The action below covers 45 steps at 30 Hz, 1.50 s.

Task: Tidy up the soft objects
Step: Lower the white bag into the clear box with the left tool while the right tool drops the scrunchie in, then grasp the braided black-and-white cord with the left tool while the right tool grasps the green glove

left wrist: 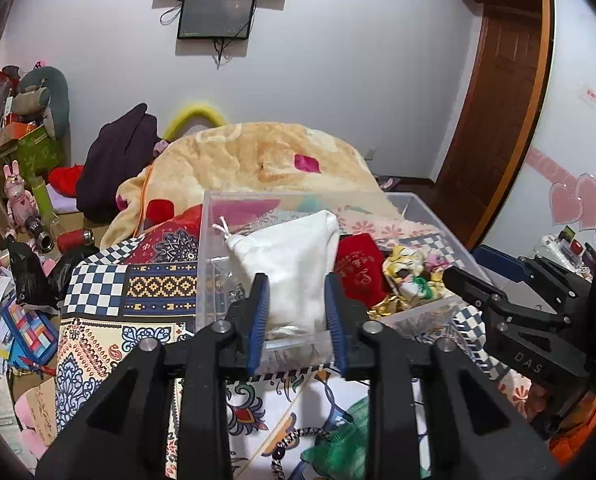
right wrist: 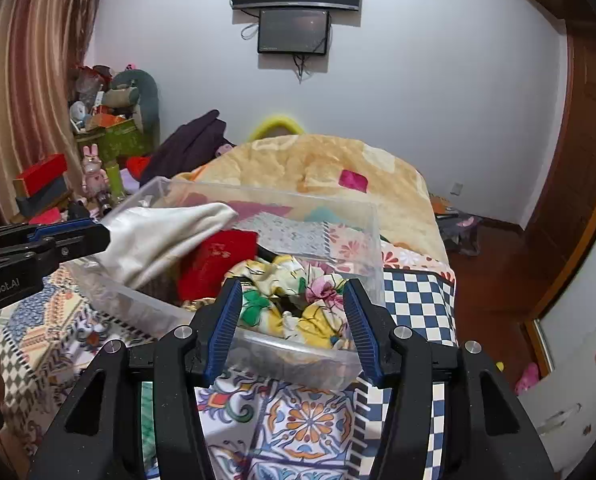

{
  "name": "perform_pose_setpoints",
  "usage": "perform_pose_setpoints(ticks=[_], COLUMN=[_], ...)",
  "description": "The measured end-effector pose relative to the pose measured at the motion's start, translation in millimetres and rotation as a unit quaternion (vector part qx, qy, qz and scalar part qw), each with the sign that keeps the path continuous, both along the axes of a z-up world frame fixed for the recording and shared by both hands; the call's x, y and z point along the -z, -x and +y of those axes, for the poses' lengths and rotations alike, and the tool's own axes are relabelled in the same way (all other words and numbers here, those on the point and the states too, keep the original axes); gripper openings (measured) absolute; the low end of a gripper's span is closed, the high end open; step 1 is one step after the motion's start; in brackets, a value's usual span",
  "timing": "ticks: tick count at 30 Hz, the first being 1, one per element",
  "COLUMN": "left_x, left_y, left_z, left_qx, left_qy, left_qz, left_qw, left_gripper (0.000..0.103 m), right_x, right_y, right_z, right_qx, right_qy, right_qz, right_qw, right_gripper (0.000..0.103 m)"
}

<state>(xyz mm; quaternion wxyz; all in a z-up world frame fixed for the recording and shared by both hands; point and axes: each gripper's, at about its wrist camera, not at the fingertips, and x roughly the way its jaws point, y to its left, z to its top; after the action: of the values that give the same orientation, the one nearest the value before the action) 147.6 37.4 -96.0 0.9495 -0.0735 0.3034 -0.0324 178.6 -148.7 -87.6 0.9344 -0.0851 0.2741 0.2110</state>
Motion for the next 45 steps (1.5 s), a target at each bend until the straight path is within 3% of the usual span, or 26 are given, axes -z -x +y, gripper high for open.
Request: perform_pose_setpoints(ticks=[3,7,9,13,21,31,32,42,45], left_x=[-10,-22,-26,-24,14,57,59,72,74], left_y=[13,28,35,49,67,92,94,90,86], left_z=[0,1,2,6,19,29,28,7,-3], left_qx=[0.004,0.014,0.016,0.013,-0.004,-0.019,-0.017,0.012,0.026], left_qy=[-0.003,-0.005,-0.006,-0.013,-0.029,-0.011,-0.008,-0.007,-0.008], left_qz=[-0.019,-0.037,-0.042,-0.042,0.020,0.082,0.085,0.109,0.114], left_qw=[0.9998,0.9992,0.9990,0.9990,0.9994,0.9964,0.9962,0.9939,0.9932], left_gripper=[0.044,0.055,0.065,0.074,0.075,0.075,0.075,0.075,0.075], right_x=[-7,-13,-14,-9,17,70,75,78,68], right_y=[7,20,26,41,62,65,64,70,72], right_z=[-1,-3,-3,3,24,53,55,48,36], right_qx=[-0.007,-0.019,-0.026,-0.045,-0.081,-0.118,-0.116,-0.131,-0.119], right_qy=[-0.010,-0.028,-0.040,-0.048,-0.050,-0.018,-0.010,-0.021,-0.036], right_qz=[-0.009,-0.016,-0.017,-0.009,0.033,0.119,0.122,0.139,0.120], right_qw=[1.000,0.999,0.999,0.998,0.995,0.986,0.986,0.981,0.985], right_gripper=[0.062,0.069,0.080,0.082,0.082,0.082,0.080,0.015,0.013])
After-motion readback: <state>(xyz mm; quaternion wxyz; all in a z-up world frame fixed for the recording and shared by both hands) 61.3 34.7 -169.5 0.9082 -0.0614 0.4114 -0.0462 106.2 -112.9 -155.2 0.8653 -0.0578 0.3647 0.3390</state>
